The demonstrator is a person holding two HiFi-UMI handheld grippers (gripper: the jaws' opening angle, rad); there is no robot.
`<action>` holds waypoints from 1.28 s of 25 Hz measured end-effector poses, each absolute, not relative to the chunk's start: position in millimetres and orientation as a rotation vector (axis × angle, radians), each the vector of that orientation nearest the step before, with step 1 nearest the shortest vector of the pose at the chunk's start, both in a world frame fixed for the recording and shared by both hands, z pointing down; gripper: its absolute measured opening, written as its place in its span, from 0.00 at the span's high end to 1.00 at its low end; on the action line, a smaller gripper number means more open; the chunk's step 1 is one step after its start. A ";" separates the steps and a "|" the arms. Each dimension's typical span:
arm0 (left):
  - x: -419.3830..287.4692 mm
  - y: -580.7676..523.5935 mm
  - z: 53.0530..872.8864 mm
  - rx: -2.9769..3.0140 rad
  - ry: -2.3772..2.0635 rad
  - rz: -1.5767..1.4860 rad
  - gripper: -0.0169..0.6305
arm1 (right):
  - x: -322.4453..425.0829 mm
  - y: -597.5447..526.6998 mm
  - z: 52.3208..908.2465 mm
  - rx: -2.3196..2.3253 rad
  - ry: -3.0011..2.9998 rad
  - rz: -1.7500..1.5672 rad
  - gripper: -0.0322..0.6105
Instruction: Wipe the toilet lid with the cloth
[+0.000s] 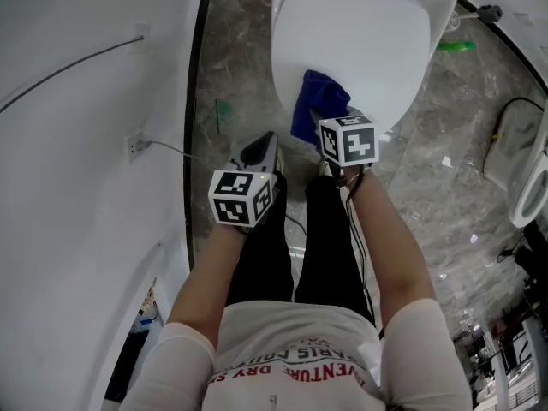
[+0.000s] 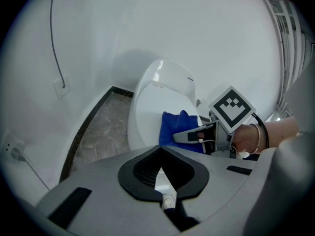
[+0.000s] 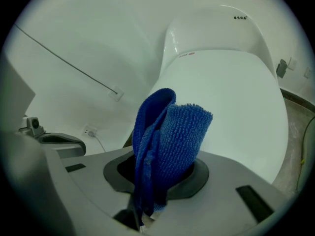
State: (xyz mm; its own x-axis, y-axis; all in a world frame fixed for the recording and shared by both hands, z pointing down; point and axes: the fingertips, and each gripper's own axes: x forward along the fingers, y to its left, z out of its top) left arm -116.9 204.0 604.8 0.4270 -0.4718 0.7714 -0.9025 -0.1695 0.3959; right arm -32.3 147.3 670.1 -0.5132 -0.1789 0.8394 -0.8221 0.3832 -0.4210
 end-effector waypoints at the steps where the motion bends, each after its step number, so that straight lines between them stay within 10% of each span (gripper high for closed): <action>1: -107.0 203.2 606.4 1.802 -1.176 0.617 0.96 | -25.4 148.7 670.3 0.859 -1.933 1.152 0.80; 32: 84.9 228.6 600.3 1.859 -1.052 0.594 0.96 | 225.8 193.2 668.7 1.228 -1.734 1.262 0.80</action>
